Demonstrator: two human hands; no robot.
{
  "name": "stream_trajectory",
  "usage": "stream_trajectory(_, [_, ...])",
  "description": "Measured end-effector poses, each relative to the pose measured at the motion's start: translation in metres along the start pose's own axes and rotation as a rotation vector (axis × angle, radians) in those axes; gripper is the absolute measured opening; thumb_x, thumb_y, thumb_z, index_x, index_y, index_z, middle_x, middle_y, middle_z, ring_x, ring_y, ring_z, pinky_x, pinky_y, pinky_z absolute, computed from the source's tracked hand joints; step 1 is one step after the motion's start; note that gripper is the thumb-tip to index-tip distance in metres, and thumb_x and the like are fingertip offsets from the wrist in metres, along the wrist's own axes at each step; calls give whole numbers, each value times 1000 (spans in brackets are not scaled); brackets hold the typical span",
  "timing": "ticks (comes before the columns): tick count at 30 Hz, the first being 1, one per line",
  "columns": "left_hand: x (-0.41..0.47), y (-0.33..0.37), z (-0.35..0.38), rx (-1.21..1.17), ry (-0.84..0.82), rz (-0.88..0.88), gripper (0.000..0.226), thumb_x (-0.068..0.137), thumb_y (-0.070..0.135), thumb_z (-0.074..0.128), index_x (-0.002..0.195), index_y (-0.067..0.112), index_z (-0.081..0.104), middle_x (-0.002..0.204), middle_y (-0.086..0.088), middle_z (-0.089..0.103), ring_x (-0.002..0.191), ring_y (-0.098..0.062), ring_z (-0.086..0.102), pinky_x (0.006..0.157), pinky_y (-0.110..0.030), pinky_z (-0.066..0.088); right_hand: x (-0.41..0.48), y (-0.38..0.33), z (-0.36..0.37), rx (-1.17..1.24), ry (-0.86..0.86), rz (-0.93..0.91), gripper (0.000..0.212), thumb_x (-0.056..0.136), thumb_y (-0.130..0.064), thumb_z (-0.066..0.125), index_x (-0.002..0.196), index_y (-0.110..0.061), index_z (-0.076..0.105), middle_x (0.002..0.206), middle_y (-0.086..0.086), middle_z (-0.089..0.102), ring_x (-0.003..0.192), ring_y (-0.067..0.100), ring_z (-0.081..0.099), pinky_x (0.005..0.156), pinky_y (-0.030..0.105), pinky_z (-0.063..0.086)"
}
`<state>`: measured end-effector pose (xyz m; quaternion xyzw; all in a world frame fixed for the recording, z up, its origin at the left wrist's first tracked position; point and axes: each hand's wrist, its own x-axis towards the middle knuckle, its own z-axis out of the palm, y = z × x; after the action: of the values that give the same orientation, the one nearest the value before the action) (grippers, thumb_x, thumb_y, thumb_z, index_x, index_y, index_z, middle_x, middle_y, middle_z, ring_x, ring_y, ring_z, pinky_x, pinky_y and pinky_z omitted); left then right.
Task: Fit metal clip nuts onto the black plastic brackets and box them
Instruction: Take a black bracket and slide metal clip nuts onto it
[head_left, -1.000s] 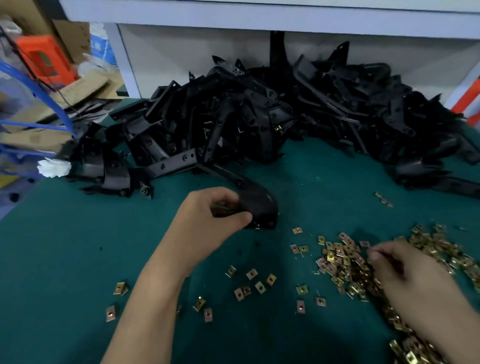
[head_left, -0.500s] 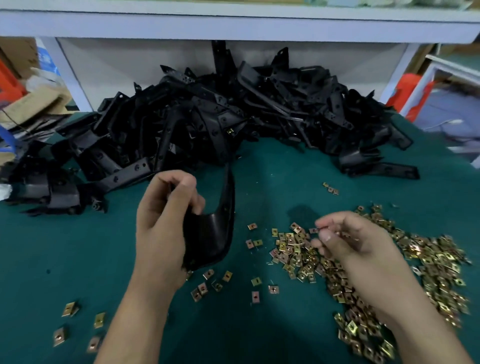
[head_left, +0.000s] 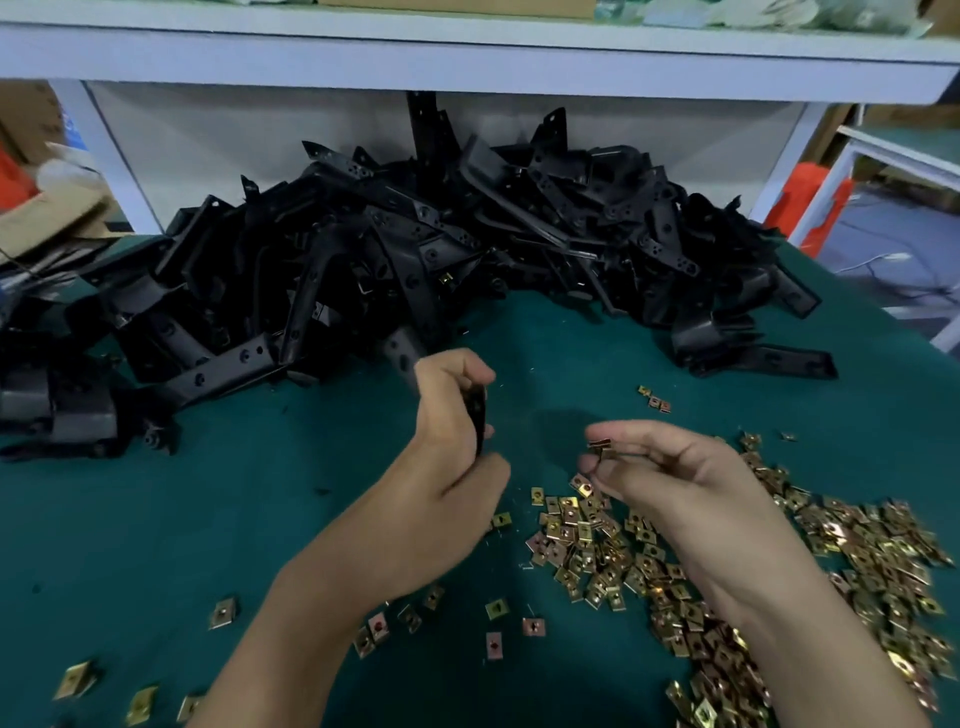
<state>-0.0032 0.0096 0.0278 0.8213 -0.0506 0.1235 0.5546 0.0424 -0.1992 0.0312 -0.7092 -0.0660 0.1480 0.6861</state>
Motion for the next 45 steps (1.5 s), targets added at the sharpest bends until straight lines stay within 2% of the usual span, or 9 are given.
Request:
stream_trajectory(2, [-9,-12,-3,84,-171,102,49,97,11,48,123,45,24,99,10,37,76,-10,45,65,-26,48,8,0,2,-6,-28,-6,30,85,2,72,96,-25,79,97,5,78,99,19,74,88,30,59])
stream_trajectory(6, [-1,-20,1,80,-18,114,64,93,14,72,124,49,29,103,16,62,96,-11,62,81,-30,51,25,0,5,-2,-110,-19,27,83,-1,73,98,-22,79,100,6,77,100,19,73,89,29,57])
stream_trajectory(9, [-2,-28,-4,104,82,42,55,79,40,82,116,52,43,106,25,70,102,1,66,85,-22,52,39,-2,7,116,-243,19,26,77,-9,71,100,-18,79,100,7,76,92,17,73,81,23,57])
stream_trajectory(14, [1,-41,-12,188,81,-20,40,73,59,71,110,54,56,109,28,67,108,6,60,83,-11,45,59,9,16,270,-258,102,25,73,-18,66,93,-11,80,76,3,67,65,8,62,64,19,54])
stream_trajectory(17, [1,-49,-15,217,21,-33,41,79,60,66,117,56,51,106,26,68,103,2,62,83,-23,46,61,18,18,241,-272,122,23,73,-21,69,92,-13,80,78,4,67,67,8,63,63,19,54])
stream_trajectory(24, [2,-61,-20,227,-73,-38,51,87,60,49,134,65,30,110,22,57,82,-2,58,70,-16,46,58,21,15,214,-319,80,25,78,-14,69,101,-12,79,89,9,72,79,15,71,71,20,56])
stream_trajectory(31, [2,-65,-17,9,-128,-72,47,102,14,53,124,49,30,94,4,60,77,-20,53,70,-32,51,56,24,19,208,-294,65,20,90,0,61,106,-2,72,93,12,74,85,20,74,74,22,58])
stream_trajectory(36, [0,-56,-11,-198,49,-103,33,93,29,72,112,37,46,87,-12,72,85,-43,67,80,-66,54,54,23,22,192,-272,53,14,93,-1,60,101,-4,70,89,10,75,79,20,74,70,22,58])
stream_trajectory(45, [2,-51,-5,-218,-66,-39,27,96,10,57,122,19,57,105,4,75,99,-12,69,89,-21,51,53,24,22,172,-356,11,16,78,-14,69,91,-15,78,85,6,74,79,13,71,74,19,56])
